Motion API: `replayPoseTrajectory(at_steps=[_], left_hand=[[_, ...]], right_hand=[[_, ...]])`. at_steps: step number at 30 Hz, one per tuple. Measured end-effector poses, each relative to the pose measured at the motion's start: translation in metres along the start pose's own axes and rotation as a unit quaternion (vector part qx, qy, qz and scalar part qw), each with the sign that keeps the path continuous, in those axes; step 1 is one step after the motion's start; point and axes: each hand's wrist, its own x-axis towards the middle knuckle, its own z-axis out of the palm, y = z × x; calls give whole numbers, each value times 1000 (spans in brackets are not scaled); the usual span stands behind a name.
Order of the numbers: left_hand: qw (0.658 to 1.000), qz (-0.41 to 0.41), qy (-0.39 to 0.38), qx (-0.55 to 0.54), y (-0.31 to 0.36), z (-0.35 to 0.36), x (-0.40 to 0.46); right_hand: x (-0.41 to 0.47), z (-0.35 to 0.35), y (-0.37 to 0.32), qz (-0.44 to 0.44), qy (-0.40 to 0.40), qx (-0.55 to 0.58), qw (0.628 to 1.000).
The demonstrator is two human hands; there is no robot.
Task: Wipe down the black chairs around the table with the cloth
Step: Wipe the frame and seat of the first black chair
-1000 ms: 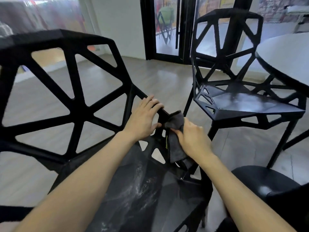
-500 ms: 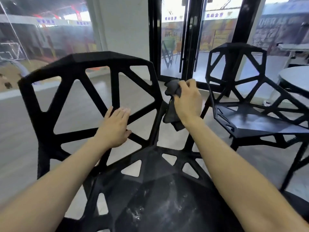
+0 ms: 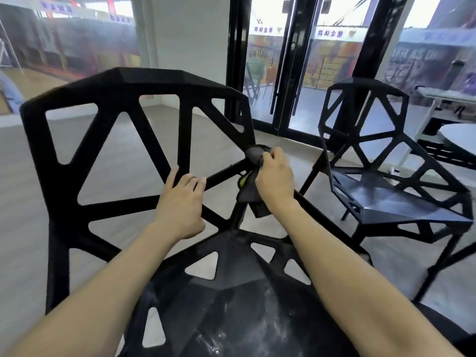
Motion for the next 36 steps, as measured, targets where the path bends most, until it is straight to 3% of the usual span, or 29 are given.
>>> replayPoseTrajectory(at_steps=[4,6,12,14,17,19,23,25,27,29,31,34,36], left_hand=[[1000,-11,5,0,0,2,3],[1000,-8,2,-1,2,3,2],[1000,-13,0,-1,4,-1,2],[1000,-11,-4,3,3,-3,1],[1000,-14,-3,3,4,-4,-1],[1000,-14,-1,3,4,-2,-1],[1000,-20,2,-2,4,3,-1],[1000,-18,-2,-4,5,3,0],[1000,-20,-1,-1,4,3,0],[1000,-22,-1,-1,4,3,-1],[1000,-22,-7,0,6,2,-2],[999,-31,-4,3,10,2,-2],[1000,-29,-12,5,10,0,-1]], right_hand=[[-52,19,0,-140,-101,-94,980],[-67,13,7,-187,-157,-88,966],[-24,-1,-2,-116,-102,-78,985],[-72,18,-5,-150,-153,-52,975],[-126,32,-16,-267,-237,-65,932],[-95,22,-21,-242,-228,-89,939],[-57,9,3,-138,-84,-104,981],[-87,22,7,-195,-148,-83,966],[-123,35,-4,-273,-233,-102,928],[-112,29,-6,-291,-246,-106,919],[-73,9,-6,-253,-181,-112,944],[-14,-7,5,-132,-13,-108,985],[-18,6,2,-138,-46,-126,981]])
